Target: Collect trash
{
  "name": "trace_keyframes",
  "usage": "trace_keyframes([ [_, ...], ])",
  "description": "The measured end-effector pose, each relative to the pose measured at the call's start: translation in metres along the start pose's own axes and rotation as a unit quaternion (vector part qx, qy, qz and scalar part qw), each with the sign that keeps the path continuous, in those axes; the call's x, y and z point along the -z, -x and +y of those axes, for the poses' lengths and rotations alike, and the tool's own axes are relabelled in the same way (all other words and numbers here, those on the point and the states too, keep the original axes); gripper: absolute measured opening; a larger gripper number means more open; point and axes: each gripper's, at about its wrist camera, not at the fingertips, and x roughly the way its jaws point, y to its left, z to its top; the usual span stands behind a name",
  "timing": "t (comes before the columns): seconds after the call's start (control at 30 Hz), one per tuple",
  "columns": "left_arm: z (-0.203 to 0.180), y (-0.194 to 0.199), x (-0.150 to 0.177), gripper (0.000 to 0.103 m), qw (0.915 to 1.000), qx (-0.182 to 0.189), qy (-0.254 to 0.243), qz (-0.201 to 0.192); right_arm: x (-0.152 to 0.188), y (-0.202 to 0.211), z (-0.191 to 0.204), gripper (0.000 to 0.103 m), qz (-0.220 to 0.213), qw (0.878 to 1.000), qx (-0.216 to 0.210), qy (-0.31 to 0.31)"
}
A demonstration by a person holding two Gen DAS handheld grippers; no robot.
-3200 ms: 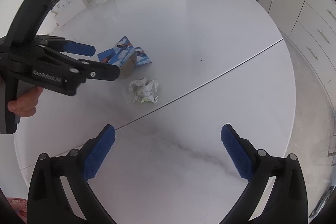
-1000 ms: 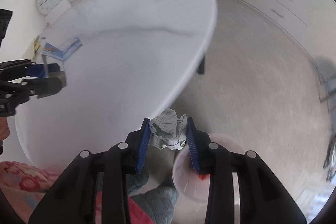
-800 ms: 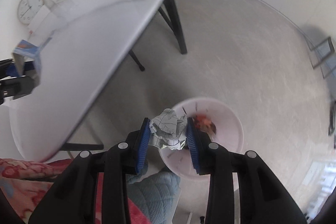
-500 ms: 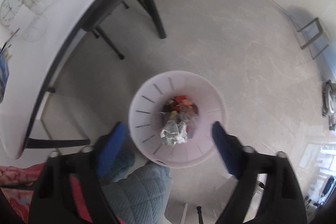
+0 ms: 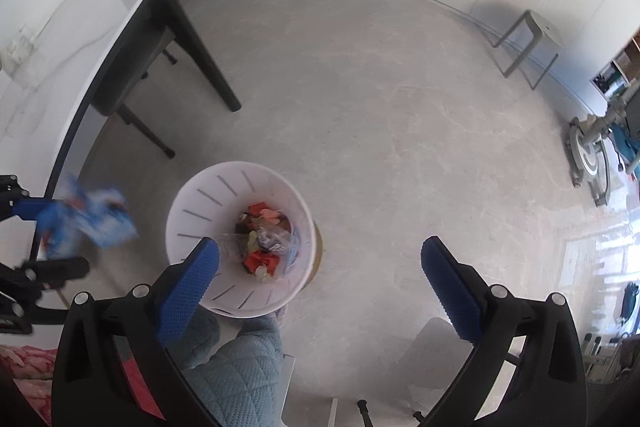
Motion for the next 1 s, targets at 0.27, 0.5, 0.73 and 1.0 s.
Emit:
trace_keyframes([
  [0.27,-0.013,-0.007,-0.010,0.093,0.9998,-0.016,0.008,0.000,0.003,-0.008,-0.019,0.100,0.004,1.000,-0.002,-0.023],
  [0.5,-0.017,-0.008,-0.017,0.093,0.9996,-0.019,0.020,-0.002,0.000,-0.012,-0.013,0.100,0.010,1.000,-0.011,-0.013],
  [0.73,-0.004,0.011,-0.008,0.093,0.9982,-0.033,0.045,-0.023,-0.004,-0.017,0.009,0.100,0.023,0.999,-0.020,0.012],
  [1.0,0.038,0.074,0.019,0.093,0.9857,-0.081,0.115,-0.093,-0.028,-0.002,0.070,0.100,0.015,0.996,-0.057,0.065],
])
